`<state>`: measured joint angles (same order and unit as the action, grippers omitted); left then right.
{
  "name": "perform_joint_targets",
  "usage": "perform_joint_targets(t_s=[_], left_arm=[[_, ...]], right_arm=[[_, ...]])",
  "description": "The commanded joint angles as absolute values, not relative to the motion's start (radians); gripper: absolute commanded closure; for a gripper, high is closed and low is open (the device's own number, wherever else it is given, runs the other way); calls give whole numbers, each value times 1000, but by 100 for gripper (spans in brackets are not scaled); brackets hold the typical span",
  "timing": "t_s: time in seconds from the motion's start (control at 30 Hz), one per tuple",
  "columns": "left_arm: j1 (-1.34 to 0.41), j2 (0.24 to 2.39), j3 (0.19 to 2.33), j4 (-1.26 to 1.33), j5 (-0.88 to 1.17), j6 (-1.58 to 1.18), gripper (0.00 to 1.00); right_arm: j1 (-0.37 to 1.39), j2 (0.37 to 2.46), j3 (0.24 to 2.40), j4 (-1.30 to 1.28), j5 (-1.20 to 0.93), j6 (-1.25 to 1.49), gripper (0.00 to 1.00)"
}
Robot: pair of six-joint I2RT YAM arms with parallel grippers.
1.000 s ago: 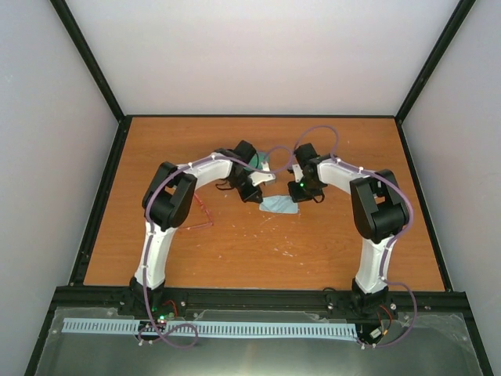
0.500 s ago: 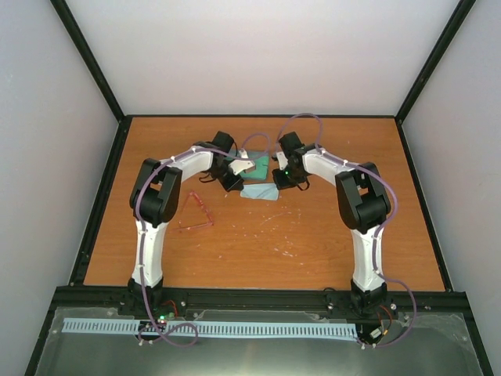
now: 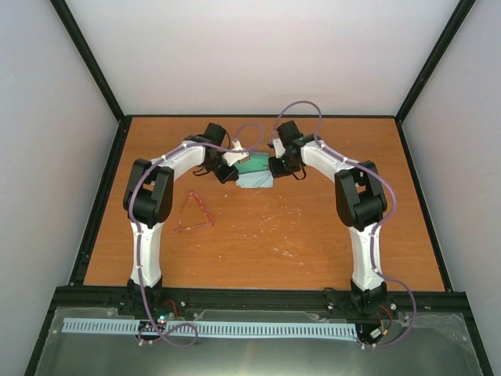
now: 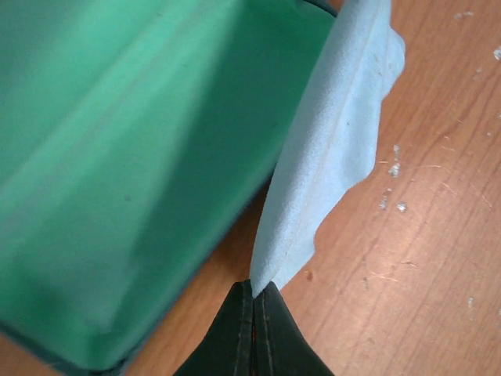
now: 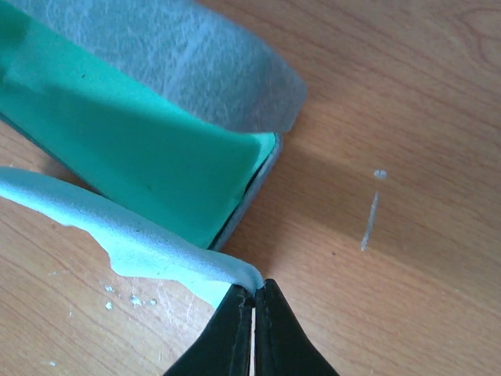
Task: Organize the sunglasses
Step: Pick up the glasses cleaning cloth from the center of the board, then place the glasses cleaning cloth in the sunglasses case.
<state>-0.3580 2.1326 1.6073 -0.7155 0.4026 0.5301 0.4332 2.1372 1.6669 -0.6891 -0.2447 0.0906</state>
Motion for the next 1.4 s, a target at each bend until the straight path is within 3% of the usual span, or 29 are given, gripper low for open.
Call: perform_joint_targets(t_s=[0.0,0.7,1.37], left_arm=[[-327,2117,1671,-737,390,557,99],[-264,2175,1751,-771,393,604,99],[-264,2260,1834,-763,405,614,99]], right_arm=[[440,2187,1726,-714,-267,91,97],[462,2395,2054,-852,-288,77,97],[467,2389,2067,-801,-200,124,97]])
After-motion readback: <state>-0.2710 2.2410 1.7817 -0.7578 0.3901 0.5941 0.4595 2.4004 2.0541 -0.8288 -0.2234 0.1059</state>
